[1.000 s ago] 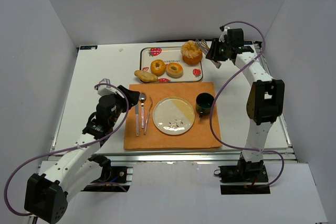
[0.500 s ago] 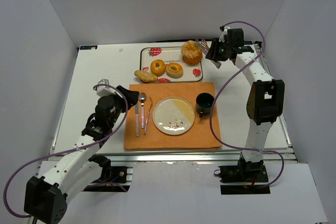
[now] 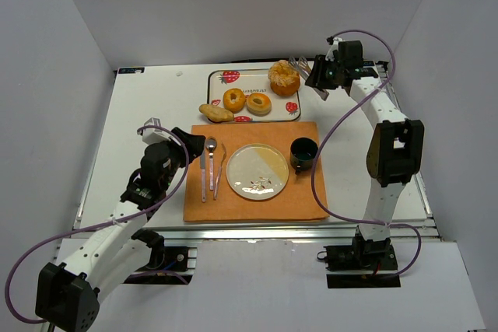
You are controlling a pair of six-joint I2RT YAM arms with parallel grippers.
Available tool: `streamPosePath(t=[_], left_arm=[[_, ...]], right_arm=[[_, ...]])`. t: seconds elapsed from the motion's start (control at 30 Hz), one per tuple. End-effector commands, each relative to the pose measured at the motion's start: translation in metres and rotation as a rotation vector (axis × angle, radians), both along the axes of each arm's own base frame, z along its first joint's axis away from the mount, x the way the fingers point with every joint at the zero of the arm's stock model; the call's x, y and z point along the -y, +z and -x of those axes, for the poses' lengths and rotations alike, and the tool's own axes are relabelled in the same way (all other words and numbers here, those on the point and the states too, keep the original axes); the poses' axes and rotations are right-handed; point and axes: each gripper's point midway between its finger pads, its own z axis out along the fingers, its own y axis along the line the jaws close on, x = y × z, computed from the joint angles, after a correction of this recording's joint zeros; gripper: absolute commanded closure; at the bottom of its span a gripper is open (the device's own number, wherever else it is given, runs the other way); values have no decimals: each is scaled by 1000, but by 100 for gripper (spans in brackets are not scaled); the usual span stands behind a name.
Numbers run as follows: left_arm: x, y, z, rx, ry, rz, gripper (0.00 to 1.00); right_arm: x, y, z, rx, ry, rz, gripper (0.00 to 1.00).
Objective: Place the bread
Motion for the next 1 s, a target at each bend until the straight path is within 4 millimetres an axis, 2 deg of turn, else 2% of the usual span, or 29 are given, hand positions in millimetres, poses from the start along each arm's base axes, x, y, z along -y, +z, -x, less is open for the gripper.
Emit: streamPosePath(t=[0.0,0.77,0.97], left_arm=[[-2,5,1,14,7,7,20],[-1,7,-2,13,6,2,20],[-1,7,-3,14,7,1,20]], right_arm=[[3,24,5,55,-2,9,52],[2,-10,7,-33,-9,5,51],[1,-15,3,-45,-15,0,54]])
